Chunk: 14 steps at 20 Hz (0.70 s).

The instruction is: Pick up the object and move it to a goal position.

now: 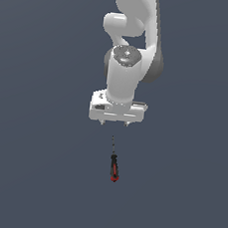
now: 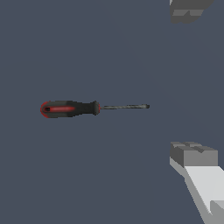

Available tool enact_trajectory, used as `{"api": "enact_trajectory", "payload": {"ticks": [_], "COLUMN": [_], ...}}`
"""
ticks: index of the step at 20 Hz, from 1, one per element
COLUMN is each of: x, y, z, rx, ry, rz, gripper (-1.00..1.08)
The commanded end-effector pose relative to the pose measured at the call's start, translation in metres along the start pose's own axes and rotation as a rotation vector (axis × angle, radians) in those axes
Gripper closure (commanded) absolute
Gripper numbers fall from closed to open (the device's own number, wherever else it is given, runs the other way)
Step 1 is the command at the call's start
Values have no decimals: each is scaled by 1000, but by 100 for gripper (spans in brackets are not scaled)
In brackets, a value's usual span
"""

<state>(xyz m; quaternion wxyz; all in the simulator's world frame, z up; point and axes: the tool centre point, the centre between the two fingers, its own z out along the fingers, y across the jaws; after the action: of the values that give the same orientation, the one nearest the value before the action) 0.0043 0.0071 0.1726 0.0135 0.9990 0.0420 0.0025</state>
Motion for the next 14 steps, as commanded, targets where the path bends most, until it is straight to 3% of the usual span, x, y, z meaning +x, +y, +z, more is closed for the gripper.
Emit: {"api": "enact_trajectory", "payload": {"ticks": [1,14], "x": [0,3], "y": [0,6], "z": [0,-4], "rx": [0,-32], "ry": [0,6], "rz": [0,-10], "gripper": [-92,-92]}}
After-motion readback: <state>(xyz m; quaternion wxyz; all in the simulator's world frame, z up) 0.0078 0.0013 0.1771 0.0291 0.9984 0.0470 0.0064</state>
